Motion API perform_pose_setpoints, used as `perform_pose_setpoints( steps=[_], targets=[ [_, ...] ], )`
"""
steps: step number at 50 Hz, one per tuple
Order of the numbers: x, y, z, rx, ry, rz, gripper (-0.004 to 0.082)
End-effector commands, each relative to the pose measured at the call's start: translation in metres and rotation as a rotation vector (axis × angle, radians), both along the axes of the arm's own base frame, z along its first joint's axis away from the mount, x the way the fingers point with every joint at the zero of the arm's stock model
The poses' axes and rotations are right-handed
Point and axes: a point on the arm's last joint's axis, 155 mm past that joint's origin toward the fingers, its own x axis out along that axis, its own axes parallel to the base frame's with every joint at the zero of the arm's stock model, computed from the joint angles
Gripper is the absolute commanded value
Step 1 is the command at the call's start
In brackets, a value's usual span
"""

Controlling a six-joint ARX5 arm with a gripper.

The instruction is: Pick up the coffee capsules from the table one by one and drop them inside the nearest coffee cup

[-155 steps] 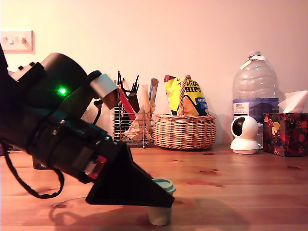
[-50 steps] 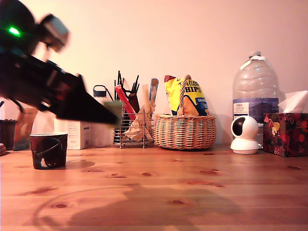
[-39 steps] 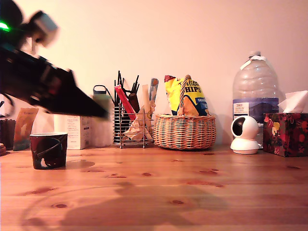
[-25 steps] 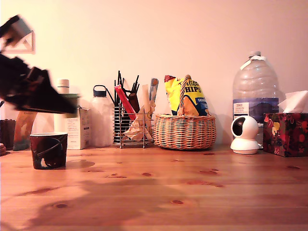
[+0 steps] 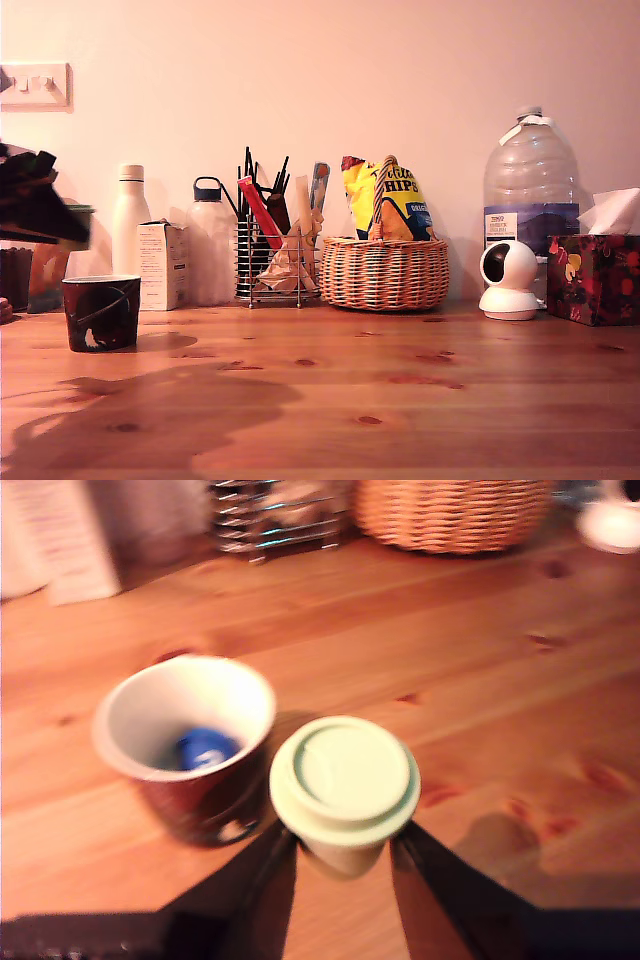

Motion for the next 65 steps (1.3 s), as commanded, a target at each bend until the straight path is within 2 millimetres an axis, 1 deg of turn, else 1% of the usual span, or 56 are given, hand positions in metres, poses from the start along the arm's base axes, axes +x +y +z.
perform_pose_setpoints(
  steps=[1,6,16,26,47,54,65],
  targets=[
    [0.009,0.004,0.016,-0.001,-0.038,0.026,0.0195],
    [0.015,0.012,0.022,0.0,-0.042,0.076,0.0195],
    [0.025,0.02,0.03,0.001,-0.005,0.127,0.0195],
    [0.042,0.023,0.029,0.017,0.047,0.147,0.0196],
    [0.081,0.022,0.016,0.032,0.194,0.145,0.0196],
    [0.088,0.022,0.005,0.038,0.252,0.145,0.0196],
    [0.093,0.023,-0.013,0.05,0.311,0.151,0.0196]
  ],
)
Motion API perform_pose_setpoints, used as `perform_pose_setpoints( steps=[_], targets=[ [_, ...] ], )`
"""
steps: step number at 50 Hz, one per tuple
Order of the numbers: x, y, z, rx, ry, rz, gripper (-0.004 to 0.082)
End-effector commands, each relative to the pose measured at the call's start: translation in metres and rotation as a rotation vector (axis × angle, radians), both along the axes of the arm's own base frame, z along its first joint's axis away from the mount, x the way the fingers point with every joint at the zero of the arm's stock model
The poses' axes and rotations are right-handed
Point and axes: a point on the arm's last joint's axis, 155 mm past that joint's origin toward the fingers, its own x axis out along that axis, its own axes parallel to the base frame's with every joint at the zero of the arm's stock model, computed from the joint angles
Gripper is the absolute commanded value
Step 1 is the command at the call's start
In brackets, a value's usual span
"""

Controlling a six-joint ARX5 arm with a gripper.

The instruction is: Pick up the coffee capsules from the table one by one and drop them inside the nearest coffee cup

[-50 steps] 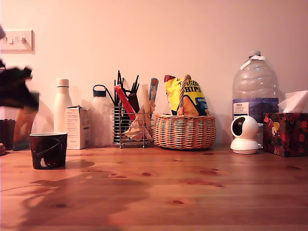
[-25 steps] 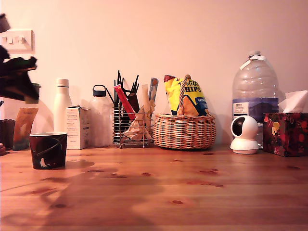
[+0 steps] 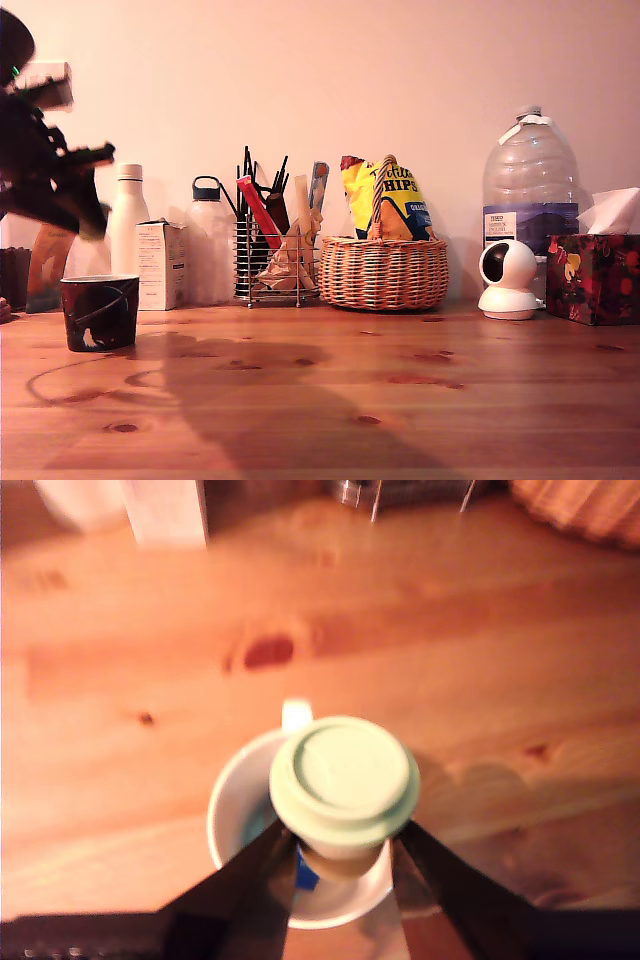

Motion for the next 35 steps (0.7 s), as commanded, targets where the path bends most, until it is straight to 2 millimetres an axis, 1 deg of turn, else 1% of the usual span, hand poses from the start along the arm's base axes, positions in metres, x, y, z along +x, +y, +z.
perform_pose_setpoints(
  steps=[1,7,18,21,22,24,25,27,29,30,32,35],
  targets=[
    [0.001,0.0011,-0.0075,0.003,0.017,0.007,0.0196],
    [0.0,0.0031,-0.0117,0.01,0.03,0.014,0.0196],
    [0.0,0.0037,-0.012,0.013,0.032,0.016,0.0199],
    [-0.0002,0.0036,-0.0121,0.013,0.032,0.016,0.0216],
    [-0.0002,0.0036,-0.0121,0.013,0.032,0.016,0.0239],
    [-0.0003,0.0036,-0.0122,0.013,0.033,0.016,0.0332],
    [-0.0005,0.0036,-0.0124,0.013,0.034,0.016,0.0389],
    [-0.001,0.0037,-0.0129,0.013,0.037,0.016,0.0554],
    [-0.0011,0.0043,-0.0132,0.007,0.041,0.027,0.0669],
    [-0.0012,0.0047,-0.0134,0.007,0.042,0.027,0.0708],
    [-0.0014,0.0044,-0.0135,0.007,0.042,0.025,0.0748],
    [-0.0012,0.004,-0.013,0.006,0.04,0.024,0.0748]
  ],
)
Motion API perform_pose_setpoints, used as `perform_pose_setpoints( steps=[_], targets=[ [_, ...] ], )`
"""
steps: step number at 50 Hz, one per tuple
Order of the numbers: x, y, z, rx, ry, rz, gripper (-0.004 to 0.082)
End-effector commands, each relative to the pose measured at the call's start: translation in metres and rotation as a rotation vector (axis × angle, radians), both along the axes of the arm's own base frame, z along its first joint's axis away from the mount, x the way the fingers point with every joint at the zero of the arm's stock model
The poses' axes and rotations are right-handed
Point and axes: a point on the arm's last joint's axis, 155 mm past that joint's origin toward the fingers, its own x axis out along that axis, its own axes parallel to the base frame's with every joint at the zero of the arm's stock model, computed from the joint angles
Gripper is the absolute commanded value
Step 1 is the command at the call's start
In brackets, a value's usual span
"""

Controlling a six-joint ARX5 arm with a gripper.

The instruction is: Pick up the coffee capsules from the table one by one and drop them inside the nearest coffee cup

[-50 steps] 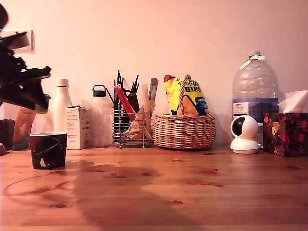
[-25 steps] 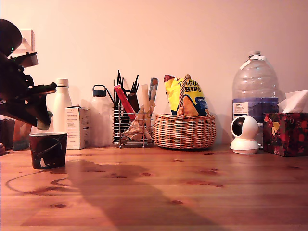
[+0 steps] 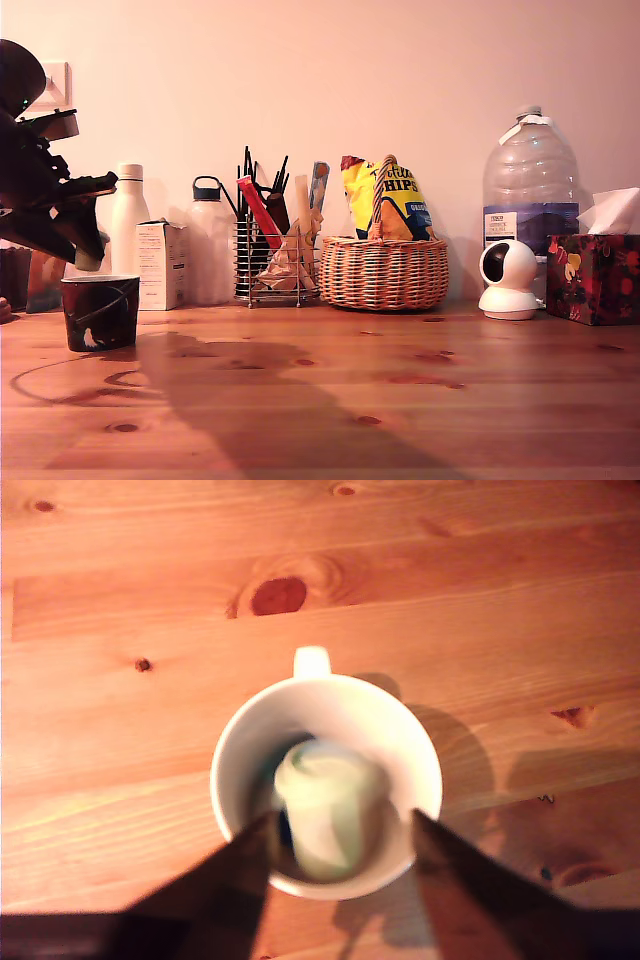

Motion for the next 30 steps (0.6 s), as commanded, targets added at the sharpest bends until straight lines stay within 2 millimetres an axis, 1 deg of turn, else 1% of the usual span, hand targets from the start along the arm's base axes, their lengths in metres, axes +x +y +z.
perform_pose_setpoints(
  steps=[1,10,14,17,21,24,27,29,30],
  targets=[
    [0.002,0.0,-0.002,-0.004,0.001,0.004,0.0746],
    [0.001,-0.002,0.007,-0.002,-0.016,-0.003,0.0734],
    [-0.001,-0.002,0.015,0.002,-0.026,-0.009,0.0676],
    [-0.004,-0.003,0.022,0.004,-0.035,-0.014,0.0602],
    [-0.01,-0.005,0.034,0.004,-0.045,-0.021,0.0437],
    [-0.015,-0.006,0.041,0.003,-0.048,-0.024,0.0264],
    [-0.022,-0.008,0.049,0.003,-0.045,-0.03,0.0072],
    [-0.026,-0.01,0.054,0.008,-0.051,-0.043,-0.0013],
    [-0.027,-0.01,0.057,0.008,-0.054,-0.044,-0.0031]
  ],
)
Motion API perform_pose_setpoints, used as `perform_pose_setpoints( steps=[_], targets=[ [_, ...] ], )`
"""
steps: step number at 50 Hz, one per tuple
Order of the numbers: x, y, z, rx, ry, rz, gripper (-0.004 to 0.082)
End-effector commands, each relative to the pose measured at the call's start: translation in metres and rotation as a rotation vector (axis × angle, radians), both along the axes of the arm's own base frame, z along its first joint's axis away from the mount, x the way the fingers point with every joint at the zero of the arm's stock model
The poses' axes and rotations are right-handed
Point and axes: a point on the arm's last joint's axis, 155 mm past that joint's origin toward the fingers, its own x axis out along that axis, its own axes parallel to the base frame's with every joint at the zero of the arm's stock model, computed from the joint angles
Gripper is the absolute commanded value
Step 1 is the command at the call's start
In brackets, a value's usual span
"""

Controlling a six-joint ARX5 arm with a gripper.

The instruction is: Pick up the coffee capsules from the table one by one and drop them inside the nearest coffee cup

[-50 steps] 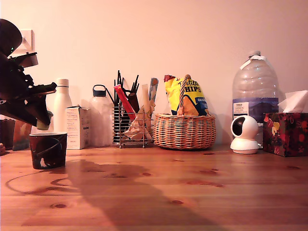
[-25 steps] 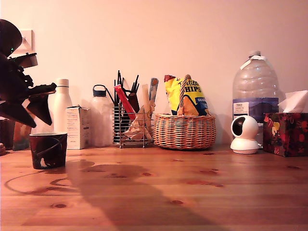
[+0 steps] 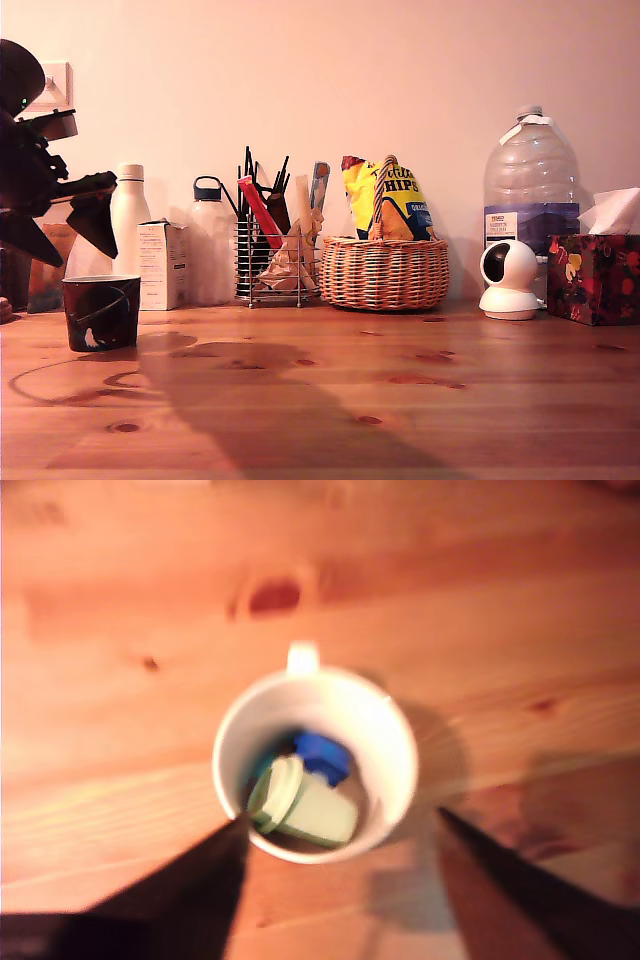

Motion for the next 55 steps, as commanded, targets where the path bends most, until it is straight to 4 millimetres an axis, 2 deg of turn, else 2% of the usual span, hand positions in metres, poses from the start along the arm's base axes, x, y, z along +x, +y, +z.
perform_pose_setpoints(
  steps=[1,17,28,35,55],
  targets=[
    [-0.003,-0.005,0.016,0.008,-0.034,-0.023,-0.0021],
    [-0.032,-0.011,0.065,0.016,-0.144,-0.044,-0.0019],
    [-0.055,-0.011,0.078,0.009,-0.249,-0.046,-0.0019],
    [-0.074,-0.014,0.069,-0.012,-0.308,-0.066,-0.0019],
    [-0.132,-0.014,0.018,-0.038,-0.361,-0.078,-0.0019]
  ],
)
